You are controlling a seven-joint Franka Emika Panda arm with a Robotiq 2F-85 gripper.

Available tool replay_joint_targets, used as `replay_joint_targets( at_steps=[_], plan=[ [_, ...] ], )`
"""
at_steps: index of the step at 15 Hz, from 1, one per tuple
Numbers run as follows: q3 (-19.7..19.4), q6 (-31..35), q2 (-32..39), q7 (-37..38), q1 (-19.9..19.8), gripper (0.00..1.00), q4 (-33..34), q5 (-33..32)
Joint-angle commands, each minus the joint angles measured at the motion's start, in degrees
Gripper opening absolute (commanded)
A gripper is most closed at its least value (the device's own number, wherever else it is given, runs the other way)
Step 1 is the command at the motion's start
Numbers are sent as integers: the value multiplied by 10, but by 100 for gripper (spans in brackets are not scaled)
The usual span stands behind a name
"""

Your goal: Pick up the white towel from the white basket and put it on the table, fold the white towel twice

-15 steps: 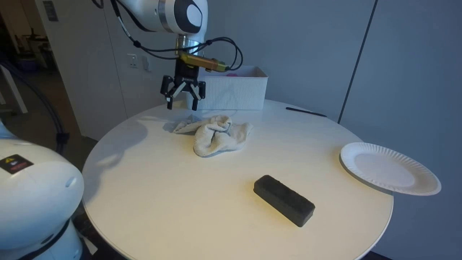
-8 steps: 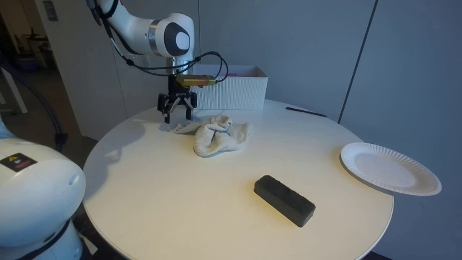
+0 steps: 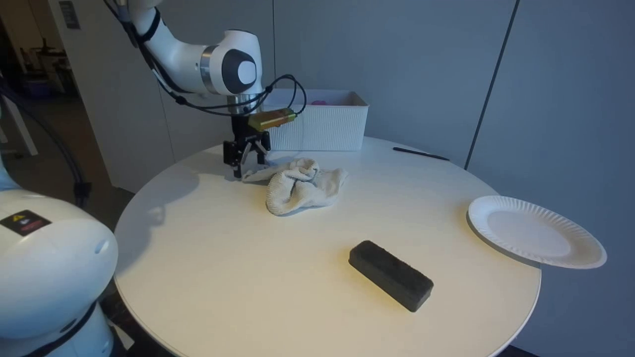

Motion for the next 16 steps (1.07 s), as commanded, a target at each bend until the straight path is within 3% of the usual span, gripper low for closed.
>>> replay_joint_targets(
  at_steps=[1,2,3,10,13,16],
  plan=[
    [-1,48,-9,-35,-4,69,-18,-23],
    [-1,53,-10,-42,-4,69,-20,-25],
    [-1,62,-10,-49,-5,63,-23,-26],
    [-1,90,-18,-85,-3,12,-26,-16],
    [1,102,-22,-90,0,6,-26,-12],
    [11,133,-45,-97,10,11,-37,-24]
  ],
)
